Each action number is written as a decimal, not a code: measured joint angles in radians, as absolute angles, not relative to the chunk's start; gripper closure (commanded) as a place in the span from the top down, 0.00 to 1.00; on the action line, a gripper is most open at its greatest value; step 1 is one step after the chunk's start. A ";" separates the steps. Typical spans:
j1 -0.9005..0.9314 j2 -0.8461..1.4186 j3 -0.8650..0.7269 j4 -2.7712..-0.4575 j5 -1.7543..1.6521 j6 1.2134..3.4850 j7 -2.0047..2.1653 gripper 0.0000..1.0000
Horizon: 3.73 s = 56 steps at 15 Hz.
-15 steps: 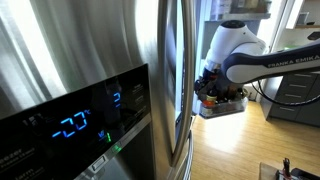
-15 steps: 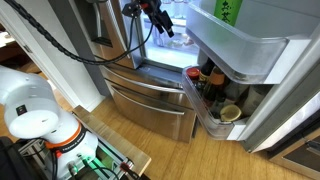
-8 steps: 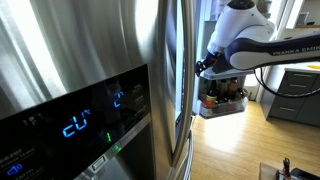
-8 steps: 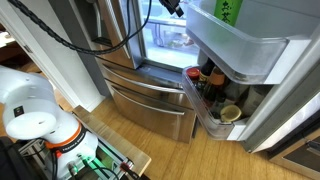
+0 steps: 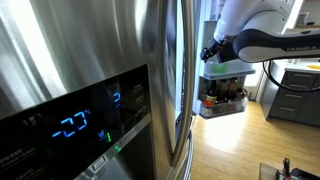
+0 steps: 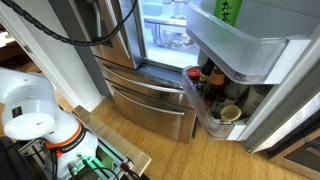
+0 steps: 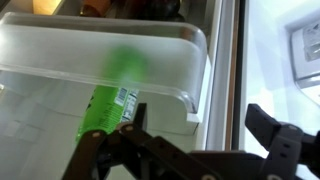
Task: Remove the green bottle from the fridge
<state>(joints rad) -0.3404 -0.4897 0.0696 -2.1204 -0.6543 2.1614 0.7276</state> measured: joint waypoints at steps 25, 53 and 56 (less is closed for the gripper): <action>-0.357 -0.460 -0.179 -2.134 -0.955 2.449 0.803 1.00; -0.323 -0.438 -0.153 -2.140 -1.270 2.550 0.481 0.44; -0.306 -0.453 -0.148 -2.153 -1.344 2.550 0.405 0.44</action>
